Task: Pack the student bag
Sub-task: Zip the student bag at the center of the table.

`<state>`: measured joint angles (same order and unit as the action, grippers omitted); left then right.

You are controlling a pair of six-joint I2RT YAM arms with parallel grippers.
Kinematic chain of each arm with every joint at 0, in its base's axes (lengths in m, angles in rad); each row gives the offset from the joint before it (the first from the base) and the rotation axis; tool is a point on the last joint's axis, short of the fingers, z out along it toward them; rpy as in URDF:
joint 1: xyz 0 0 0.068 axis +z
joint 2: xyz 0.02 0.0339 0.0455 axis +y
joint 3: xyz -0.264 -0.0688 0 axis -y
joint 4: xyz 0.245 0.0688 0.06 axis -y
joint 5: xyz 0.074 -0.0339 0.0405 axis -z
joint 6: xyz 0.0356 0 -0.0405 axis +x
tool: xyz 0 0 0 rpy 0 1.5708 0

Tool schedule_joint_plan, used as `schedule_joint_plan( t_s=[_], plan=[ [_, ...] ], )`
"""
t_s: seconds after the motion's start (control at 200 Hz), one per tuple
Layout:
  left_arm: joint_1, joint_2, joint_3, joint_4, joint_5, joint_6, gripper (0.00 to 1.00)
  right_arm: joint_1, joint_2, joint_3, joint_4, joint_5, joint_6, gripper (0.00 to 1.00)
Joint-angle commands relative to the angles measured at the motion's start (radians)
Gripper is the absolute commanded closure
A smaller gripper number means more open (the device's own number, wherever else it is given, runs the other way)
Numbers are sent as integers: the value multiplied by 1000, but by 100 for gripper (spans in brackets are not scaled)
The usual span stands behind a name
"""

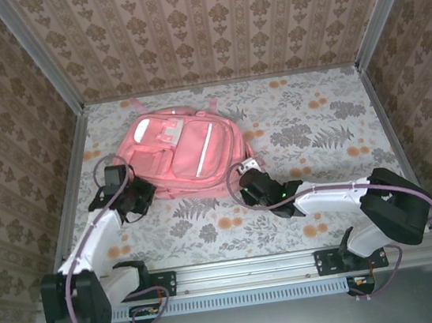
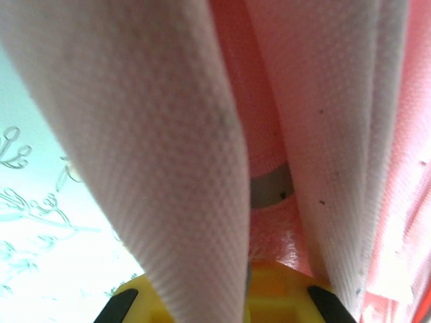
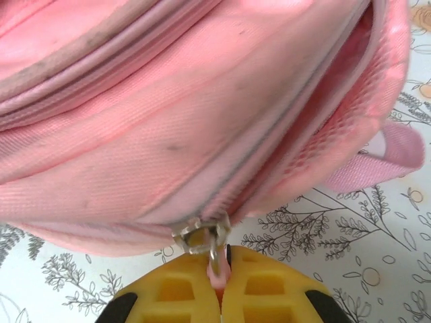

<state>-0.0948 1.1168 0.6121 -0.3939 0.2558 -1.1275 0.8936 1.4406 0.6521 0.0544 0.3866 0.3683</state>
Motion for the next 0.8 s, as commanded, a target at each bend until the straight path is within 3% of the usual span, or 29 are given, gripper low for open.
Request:
schedule_joint_plan(
  t_s=[0.0, 0.06, 0.175, 0.275, 0.45, 0.53, 0.64, 0.795],
  plan=[
    [50, 110, 119, 82, -70, 147, 100, 6, -43, 12, -121, 73, -37, 100],
    [49, 171, 170, 69, -62, 170, 96, 14, -36, 37, -126, 51, -35, 100],
    [28, 198, 197, 52, -49, 172, 55, 32, -4, 74, -123, 18, -17, 100],
    [-35, 139, 191, -2, -100, 151, 34, 42, 10, 94, -118, -2, -6, 100],
    [-235, 9, 119, -71, -193, -3, 33, 44, 21, 101, -93, -37, -2, 100],
    [-381, -23, 59, -18, -234, -116, 33, 44, 27, 100, -86, -47, -2, 100],
    [-536, 9, 22, 85, -278, -234, 35, 45, 30, 91, -74, -57, -1, 100],
    [-634, 112, 57, 200, -320, -278, 36, 46, 10, 74, -68, -61, -4, 100]
  ],
)
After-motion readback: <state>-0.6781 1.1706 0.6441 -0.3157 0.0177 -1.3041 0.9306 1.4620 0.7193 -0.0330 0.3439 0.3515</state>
